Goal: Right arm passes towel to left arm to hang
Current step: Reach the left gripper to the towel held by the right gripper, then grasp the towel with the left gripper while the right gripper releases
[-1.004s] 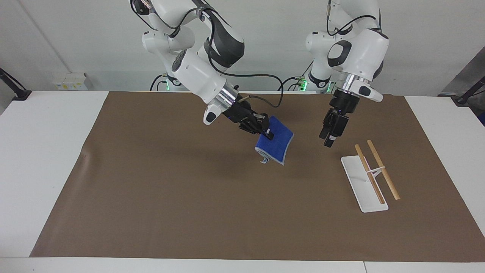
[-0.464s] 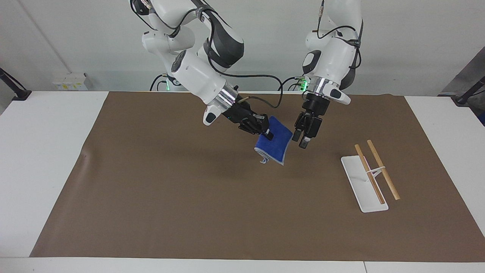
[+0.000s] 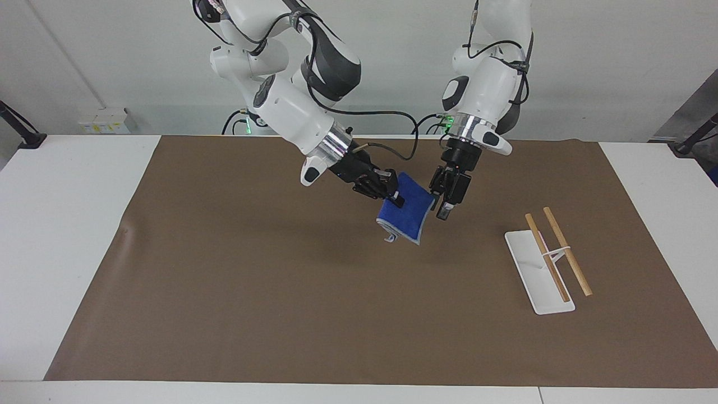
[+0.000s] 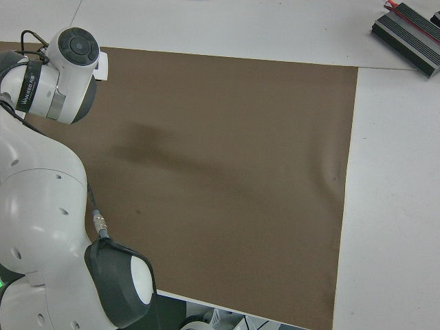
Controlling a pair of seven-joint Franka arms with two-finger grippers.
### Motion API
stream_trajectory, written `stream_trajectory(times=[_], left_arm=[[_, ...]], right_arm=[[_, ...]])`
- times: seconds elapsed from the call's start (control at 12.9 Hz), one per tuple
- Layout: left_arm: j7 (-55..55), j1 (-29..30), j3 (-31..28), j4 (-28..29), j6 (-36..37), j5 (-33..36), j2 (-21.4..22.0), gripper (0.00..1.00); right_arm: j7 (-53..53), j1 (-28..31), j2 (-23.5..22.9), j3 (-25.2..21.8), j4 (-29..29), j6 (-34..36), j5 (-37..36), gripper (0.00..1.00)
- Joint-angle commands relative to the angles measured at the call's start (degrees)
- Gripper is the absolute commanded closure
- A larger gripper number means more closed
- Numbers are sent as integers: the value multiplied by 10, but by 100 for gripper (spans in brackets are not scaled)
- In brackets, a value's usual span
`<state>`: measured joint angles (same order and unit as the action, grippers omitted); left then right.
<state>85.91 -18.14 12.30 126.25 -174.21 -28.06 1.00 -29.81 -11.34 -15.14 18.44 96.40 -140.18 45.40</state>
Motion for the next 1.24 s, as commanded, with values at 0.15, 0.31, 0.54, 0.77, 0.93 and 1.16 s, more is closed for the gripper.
stream_trajectory(times=[0.15,0.31,0.54,0.77,0.93,1.16], left_arm=[[7,-15,-8,-4,-12,-11,-5,54],[6,-22,-9,-4,-11,-11,-5,65],[2,-22,-9,-4,-10,-11,-5,94],[-11,-22,-9,-3,-3,-9,-4,100],[-47,-19,-10,-2,-1,-10,-3,100],[-111,5,-10,-3,15,-10,-3,100]], right_arm=[[-2,18,-3,5,-10,36,13,100],[-2,19,-3,5,-10,36,13,100],[-1,19,-3,5,-10,36,13,100],[-1,19,-3,5,-10,36,12,100],[0,19,-3,5,-10,36,12,100],[5,21,0,1,-4,55,4,46]])
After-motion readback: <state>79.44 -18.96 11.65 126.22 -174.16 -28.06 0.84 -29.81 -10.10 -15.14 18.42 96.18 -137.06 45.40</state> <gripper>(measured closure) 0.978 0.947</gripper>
